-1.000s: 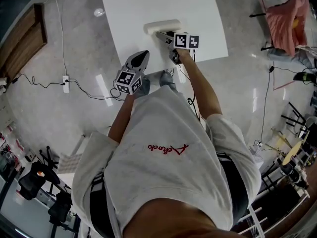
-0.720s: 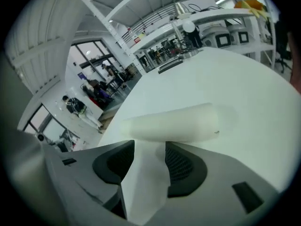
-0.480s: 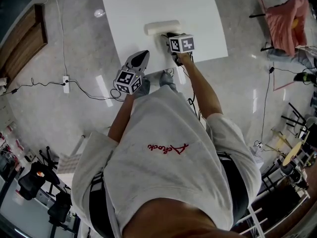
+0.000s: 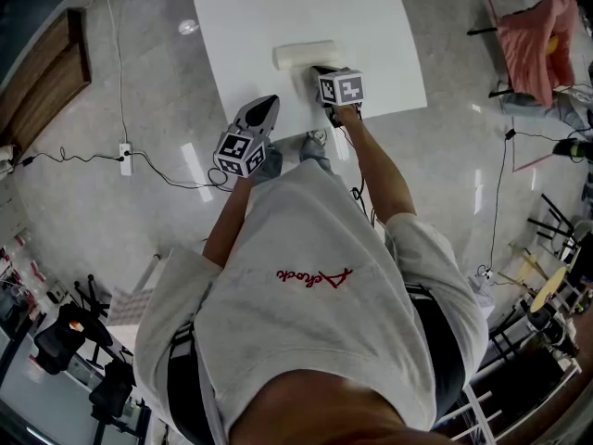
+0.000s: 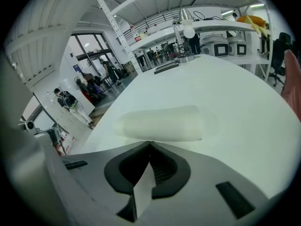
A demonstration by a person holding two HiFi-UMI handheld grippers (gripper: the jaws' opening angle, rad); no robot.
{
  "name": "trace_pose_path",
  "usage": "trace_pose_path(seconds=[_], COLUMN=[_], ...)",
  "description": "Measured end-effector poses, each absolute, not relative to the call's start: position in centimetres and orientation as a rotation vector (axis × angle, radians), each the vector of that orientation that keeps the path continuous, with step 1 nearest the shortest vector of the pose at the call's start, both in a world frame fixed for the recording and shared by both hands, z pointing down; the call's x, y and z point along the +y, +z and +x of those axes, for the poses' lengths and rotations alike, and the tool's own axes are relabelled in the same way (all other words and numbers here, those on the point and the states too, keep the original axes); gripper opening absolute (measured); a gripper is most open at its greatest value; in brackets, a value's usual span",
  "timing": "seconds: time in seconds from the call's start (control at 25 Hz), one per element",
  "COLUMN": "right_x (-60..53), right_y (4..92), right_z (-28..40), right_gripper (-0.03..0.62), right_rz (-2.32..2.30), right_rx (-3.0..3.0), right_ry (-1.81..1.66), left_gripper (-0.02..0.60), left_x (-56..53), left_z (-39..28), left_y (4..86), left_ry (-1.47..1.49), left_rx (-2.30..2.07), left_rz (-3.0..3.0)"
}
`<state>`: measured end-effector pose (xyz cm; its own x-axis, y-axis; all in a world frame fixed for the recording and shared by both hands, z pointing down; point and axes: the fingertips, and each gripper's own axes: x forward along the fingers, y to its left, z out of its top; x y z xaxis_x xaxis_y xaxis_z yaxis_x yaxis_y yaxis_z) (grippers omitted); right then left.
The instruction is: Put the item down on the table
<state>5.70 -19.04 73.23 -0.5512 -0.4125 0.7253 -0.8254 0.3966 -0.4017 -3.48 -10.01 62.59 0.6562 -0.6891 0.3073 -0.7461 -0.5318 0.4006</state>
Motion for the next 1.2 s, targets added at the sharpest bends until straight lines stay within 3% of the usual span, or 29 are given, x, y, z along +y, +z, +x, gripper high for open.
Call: trace_pose_path(seconds=[0.36, 0.8, 1.2], right_x=[-17.5, -16.8, -15.7], right_y=[68.2, 56.7, 54.7], right_z=[6.6, 5.0, 6.4], right_gripper=[0.006, 0.008, 0.008], right_rz=[1.205, 1.345, 1.467], right_rx=[-2.346, -2.69, -2.654], right_ry=[1.134, 0.859, 0.572], left_gripper=[0.008, 0.008, 0.008], left_x=[-10.3, -10.8, -12.8], left_z=[-3.1, -2.3, -2.5], left_y=[62.2, 60.8, 57.3], left_ry=[0.15, 0.137, 0.093], left_rx=[-1.105, -1.083, -1.069], left_rz=[2.387, 2.453, 2.575])
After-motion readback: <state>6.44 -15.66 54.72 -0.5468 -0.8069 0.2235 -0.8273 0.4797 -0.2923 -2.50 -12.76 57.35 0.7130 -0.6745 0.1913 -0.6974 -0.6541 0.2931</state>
